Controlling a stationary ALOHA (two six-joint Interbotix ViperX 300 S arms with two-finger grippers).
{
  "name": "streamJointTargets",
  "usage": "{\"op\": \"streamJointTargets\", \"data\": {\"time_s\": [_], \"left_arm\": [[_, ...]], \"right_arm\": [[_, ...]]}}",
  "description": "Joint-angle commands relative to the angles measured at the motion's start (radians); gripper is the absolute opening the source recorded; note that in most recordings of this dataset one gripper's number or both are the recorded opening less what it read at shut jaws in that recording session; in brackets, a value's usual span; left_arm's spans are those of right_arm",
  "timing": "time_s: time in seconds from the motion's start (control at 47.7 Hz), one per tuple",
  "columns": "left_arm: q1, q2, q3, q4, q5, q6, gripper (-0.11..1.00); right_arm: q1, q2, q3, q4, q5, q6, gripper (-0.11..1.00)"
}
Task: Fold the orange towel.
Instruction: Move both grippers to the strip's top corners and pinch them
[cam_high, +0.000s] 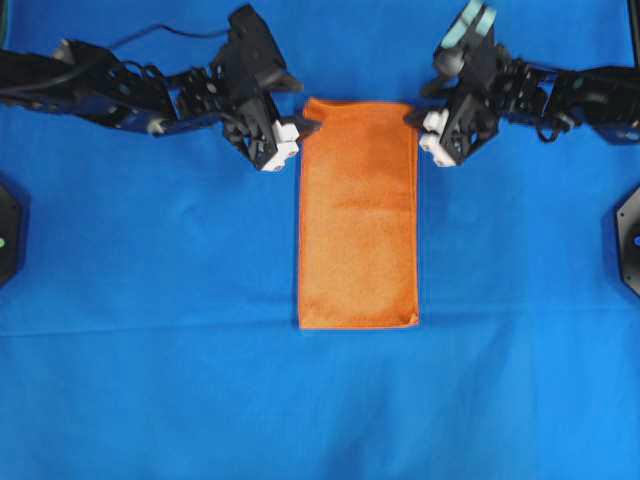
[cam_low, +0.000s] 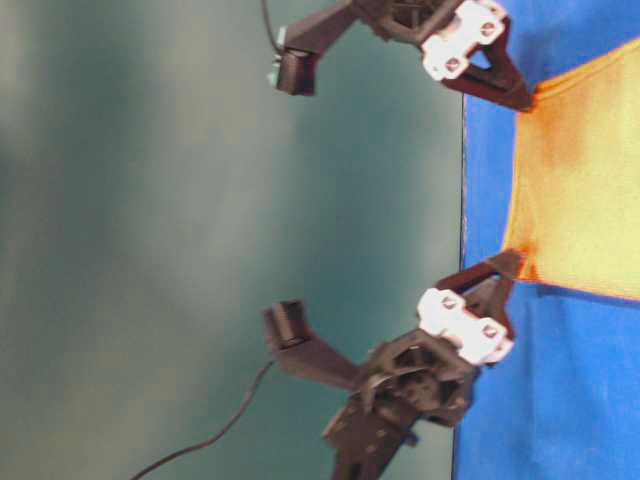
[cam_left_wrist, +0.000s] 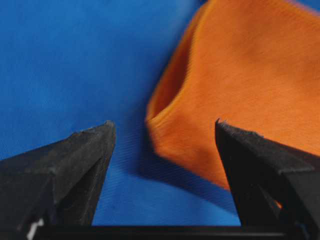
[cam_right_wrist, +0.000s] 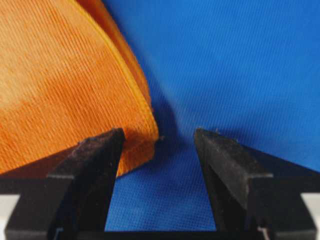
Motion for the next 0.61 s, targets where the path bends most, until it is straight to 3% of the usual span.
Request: {"op": "streamJointTargets", "data": {"time_s": [0.0,0.189,0.399,0.503,0.587], "left_arm": [[0.023,0.018,-0.032,0.002,-0.011,0.002,0.74],[0.041,0.046,-0.051,0.002,-0.011,0.000,0.65],[0.028,0.048,-0.048,0.002,-0.011,0.002,0.26],[0.014,0.046,-0.046,0.002,-0.011,0.002,0.09],[0.009,0.046,-0.044,0.002,-0.011,0.002,0.04]], "right_arm": [[-0.003,-0.003,-0.018,0.002,-0.014,-0.002,0.61],[-0.002,0.002,-0.015,0.000,-0.015,-0.002,0.54],[0.026,0.005,-0.012,0.002,-0.021,0.002,0.03],[0.031,0.003,-0.011,0.003,-0.038,0.006,0.02],[0.031,0.003,-0.012,0.003,-0.049,0.009,0.02]]}}
